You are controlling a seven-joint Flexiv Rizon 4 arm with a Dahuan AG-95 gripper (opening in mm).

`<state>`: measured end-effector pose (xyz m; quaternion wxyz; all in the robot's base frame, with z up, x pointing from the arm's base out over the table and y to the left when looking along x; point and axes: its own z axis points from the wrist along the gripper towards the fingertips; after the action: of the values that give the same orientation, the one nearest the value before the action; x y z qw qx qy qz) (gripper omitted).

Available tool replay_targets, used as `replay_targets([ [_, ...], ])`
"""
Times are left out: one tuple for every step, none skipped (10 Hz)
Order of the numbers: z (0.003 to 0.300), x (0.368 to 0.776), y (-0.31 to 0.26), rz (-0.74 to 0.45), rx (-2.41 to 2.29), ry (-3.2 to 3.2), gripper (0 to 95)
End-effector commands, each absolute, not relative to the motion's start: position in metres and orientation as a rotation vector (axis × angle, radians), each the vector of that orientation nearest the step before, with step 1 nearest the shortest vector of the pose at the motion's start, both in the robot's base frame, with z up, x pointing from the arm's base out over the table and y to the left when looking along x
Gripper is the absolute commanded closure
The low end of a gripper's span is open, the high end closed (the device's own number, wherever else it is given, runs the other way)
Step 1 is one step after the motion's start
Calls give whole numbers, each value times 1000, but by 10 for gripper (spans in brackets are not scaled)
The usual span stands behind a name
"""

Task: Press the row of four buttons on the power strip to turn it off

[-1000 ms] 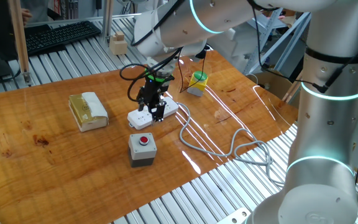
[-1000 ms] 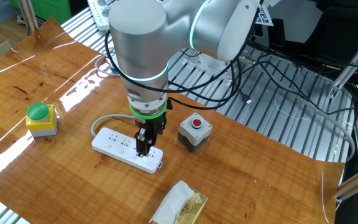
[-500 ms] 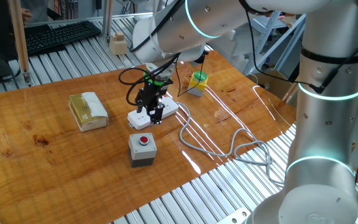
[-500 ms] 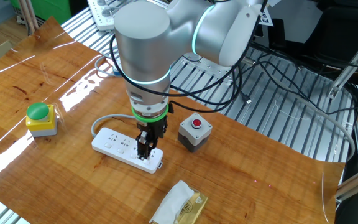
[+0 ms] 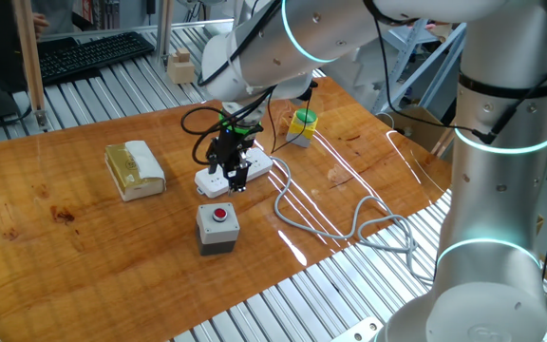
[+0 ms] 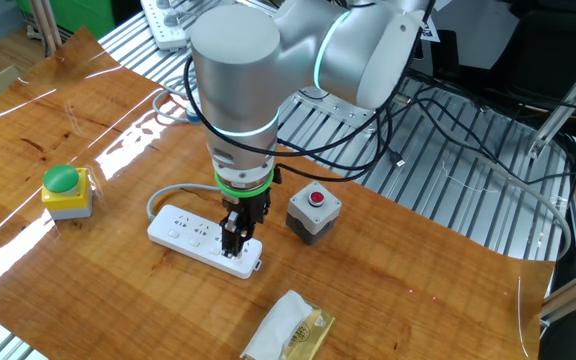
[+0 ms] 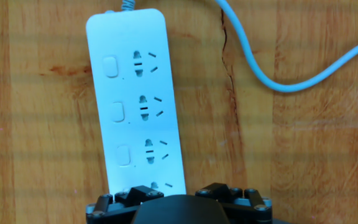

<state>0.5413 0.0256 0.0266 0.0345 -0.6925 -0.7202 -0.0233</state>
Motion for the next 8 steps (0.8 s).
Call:
replay_targets([
  [26, 541, 26, -74, -2136, -2213, 190],
  [26, 541, 26, -75, -2136, -2213, 190],
  [26, 543, 26, -76, -2138, -2213, 190],
  [26, 543, 27, -77, -2138, -2213, 190],
  [26, 544, 27, -77, -2140, -2210, 190],
  [25, 544, 27, -77, -2142, -2208, 190],
  [25, 544, 27, -76, -2142, -2209, 190],
  [25, 544, 27, -76, -2143, -2208, 190],
])
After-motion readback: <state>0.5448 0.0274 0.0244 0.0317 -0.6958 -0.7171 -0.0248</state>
